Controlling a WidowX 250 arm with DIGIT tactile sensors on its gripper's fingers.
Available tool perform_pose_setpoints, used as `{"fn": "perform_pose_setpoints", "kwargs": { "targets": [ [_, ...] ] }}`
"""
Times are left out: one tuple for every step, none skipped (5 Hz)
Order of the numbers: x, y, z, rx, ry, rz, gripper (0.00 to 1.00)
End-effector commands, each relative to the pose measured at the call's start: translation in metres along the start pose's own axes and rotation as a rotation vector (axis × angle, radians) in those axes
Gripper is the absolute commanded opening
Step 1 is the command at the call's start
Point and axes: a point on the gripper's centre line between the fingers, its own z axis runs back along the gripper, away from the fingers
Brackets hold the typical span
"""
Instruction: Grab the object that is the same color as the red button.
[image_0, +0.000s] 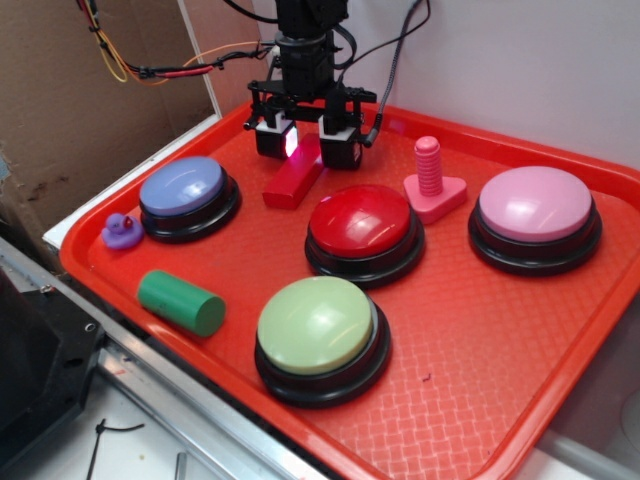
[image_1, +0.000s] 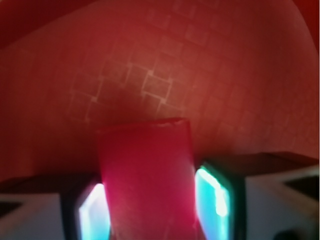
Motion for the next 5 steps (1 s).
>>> {"fn": "perform_pose_setpoints", "kwargs": {
  "targets": [
    [-0.014,0.0,-0.007,-0.007,0.021,-0.016,0.0],
    [-0.024,-0.006,0.014,-0.055,-0.024,-0.065,0.0],
    [-0.031,-0.002,0.047,-0.039,-0.063,-0.013,0.0],
    [-0.035,-0.001,0.084,-0.125,-0.088,-0.033,0.0],
    [-0.042,0.0,0.112,-0.228,-0.073,-0.094,0.0]
  ]
}}
